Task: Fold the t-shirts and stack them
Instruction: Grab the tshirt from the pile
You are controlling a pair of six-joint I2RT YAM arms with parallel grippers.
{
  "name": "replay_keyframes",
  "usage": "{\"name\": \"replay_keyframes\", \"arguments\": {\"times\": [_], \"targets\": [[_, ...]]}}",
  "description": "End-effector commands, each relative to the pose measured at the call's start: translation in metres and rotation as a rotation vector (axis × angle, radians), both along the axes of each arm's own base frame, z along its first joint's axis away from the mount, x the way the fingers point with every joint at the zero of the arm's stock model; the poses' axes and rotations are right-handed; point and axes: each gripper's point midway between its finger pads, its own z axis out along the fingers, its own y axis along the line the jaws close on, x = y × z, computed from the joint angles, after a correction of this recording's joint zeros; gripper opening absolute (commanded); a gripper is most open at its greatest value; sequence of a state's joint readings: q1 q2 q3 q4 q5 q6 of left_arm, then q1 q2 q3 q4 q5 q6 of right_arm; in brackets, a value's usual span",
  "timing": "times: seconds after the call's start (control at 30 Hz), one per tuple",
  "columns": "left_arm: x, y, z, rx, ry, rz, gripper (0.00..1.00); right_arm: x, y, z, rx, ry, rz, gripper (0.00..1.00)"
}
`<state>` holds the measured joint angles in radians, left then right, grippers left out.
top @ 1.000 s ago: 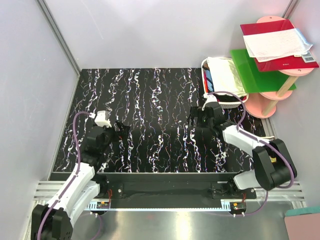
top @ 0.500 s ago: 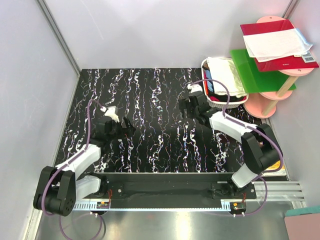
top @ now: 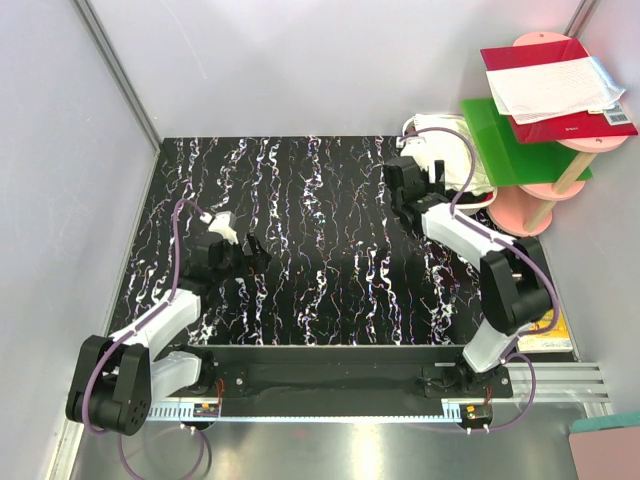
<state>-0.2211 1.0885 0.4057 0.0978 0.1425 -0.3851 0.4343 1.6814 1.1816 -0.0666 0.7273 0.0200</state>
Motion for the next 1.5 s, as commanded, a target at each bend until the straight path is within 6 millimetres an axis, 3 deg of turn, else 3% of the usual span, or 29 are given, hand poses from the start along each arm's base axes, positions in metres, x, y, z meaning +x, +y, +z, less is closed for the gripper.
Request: {"name": "replay_keyframes", "arguments": {"times": [0.0,0.07,0.2,0.37,0.6,0.83,0.87,0.9,0.93,0.97,1.0,1.03,1.13,1.2,1.23,1.27,1.33,1.4,1.43,1.47], "targets": [[0.009,-0.005,0.017,-0.021,-0.056,-0.015,0.99,0.034,-0.015,0.032,-0.076,-0.103,-0.082,1.00],[0.009,-0.005,0.016,-0.019,-0.051,-0.015,0.99,0.044,-0.016,0.043,-0.081,-0.126,-0.101,1.00],[0.010,-0.005,0.016,-0.016,-0.047,-0.009,0.99,0.061,-0.022,0.044,-0.158,-0.125,-0.119,1.00],[0.010,-0.004,0.013,-0.011,-0.039,-0.005,0.99,0.072,-0.044,0.054,-0.219,-0.146,-0.186,1.00],[0.011,-0.003,0.011,-0.007,-0.024,-0.004,0.99,0.077,-0.072,0.027,-0.203,-0.086,-0.236,1.00],[0.011,-0.003,0.010,-0.006,-0.022,-0.001,0.99,0.087,-0.075,-0.012,-0.197,0.026,-0.214,0.97],[0.011,-0.003,0.010,-0.007,-0.021,0.000,0.99,0.089,-0.071,-0.019,-0.180,0.037,-0.192,0.90],[0.011,-0.003,0.010,-0.006,-0.021,0.003,0.99,0.088,-0.069,-0.022,-0.173,0.046,-0.184,0.76],[0.011,-0.003,0.010,-0.005,-0.019,0.001,0.99,0.089,-0.068,-0.024,-0.165,0.049,-0.178,0.34],[0.011,-0.002,0.009,-0.005,-0.018,0.003,0.99,0.089,-0.066,-0.024,-0.151,0.047,-0.177,0.07],[0.011,-0.003,0.010,-0.005,-0.018,0.003,0.99,0.088,-0.067,-0.024,-0.147,0.049,-0.179,0.00],[0.011,-0.003,0.009,-0.004,-0.017,0.002,0.99,0.087,-0.065,-0.025,-0.143,0.052,-0.175,0.00],[0.011,-0.003,0.009,-0.003,-0.014,0.002,0.99,0.083,-0.062,-0.016,-0.094,0.027,-0.161,0.00],[0.011,-0.003,0.009,-0.003,-0.012,0.002,0.99,0.081,-0.057,0.005,-0.052,-0.030,-0.144,0.00],[0.011,-0.002,0.009,-0.005,-0.011,0.006,0.99,0.076,-0.057,0.005,-0.052,-0.037,-0.140,0.00],[0.011,-0.003,0.009,-0.005,-0.013,0.005,0.99,0.078,-0.052,0.030,-0.035,-0.118,-0.124,0.00],[0.010,-0.002,0.009,-0.004,-0.011,0.005,0.99,0.070,-0.050,0.039,-0.042,-0.154,-0.109,0.00],[0.011,-0.002,0.009,-0.006,-0.014,0.008,0.99,0.063,-0.041,0.076,-0.039,-0.254,-0.086,0.00],[0.010,-0.003,0.009,-0.006,-0.012,0.006,0.99,0.058,-0.038,0.080,-0.045,-0.269,-0.079,0.00],[0.010,-0.003,0.008,-0.007,-0.009,0.004,0.99,0.051,-0.027,0.106,-0.045,-0.334,-0.053,0.00]]}}
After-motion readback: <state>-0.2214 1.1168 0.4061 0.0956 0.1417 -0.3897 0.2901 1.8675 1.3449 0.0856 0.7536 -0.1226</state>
